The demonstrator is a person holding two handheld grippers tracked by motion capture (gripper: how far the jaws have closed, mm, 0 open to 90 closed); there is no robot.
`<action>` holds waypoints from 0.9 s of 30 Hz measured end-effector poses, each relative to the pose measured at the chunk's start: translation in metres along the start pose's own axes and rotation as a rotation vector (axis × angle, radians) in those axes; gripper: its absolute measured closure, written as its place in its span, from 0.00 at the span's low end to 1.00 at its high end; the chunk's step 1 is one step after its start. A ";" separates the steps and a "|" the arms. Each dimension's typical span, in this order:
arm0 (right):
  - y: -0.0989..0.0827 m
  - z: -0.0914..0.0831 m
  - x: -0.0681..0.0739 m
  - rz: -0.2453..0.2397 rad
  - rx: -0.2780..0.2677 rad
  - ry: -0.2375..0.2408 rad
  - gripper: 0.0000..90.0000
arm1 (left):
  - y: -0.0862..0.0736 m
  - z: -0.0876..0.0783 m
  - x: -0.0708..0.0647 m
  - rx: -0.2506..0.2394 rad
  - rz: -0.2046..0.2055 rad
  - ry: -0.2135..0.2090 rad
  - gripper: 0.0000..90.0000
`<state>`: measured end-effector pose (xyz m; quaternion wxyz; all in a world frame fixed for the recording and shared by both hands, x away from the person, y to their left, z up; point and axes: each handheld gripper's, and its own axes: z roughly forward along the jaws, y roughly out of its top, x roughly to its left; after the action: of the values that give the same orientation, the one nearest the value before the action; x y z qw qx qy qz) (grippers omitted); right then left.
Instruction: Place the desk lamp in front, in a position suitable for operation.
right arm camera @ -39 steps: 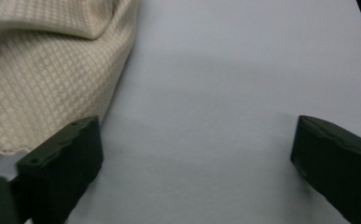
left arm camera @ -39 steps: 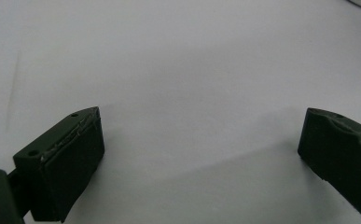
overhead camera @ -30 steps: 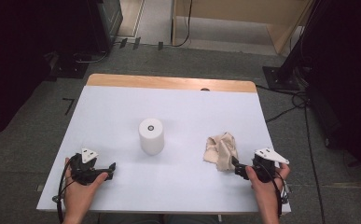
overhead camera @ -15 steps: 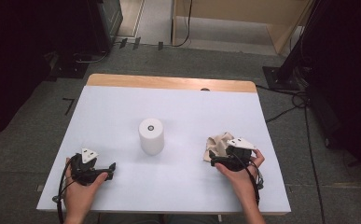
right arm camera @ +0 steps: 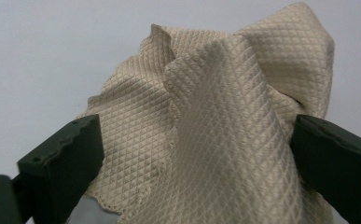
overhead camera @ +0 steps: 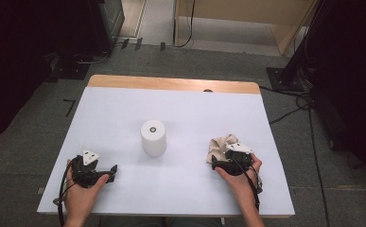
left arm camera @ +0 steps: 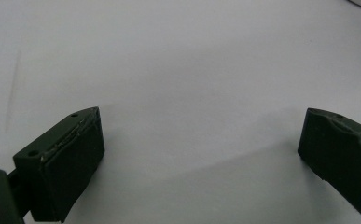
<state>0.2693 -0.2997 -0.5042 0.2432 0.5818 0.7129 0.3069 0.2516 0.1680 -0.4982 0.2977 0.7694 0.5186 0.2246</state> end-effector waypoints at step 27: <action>-0.001 -0.001 0.000 0.010 -0.008 -0.010 0.08 | 0.062 0.022 -0.056 -0.202 0.050 -0.317 0.01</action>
<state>0.2682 -0.3000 -0.5042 0.2474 0.5858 0.7077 0.3080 0.2874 0.0929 -0.4734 0.4456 0.7742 0.4206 0.1587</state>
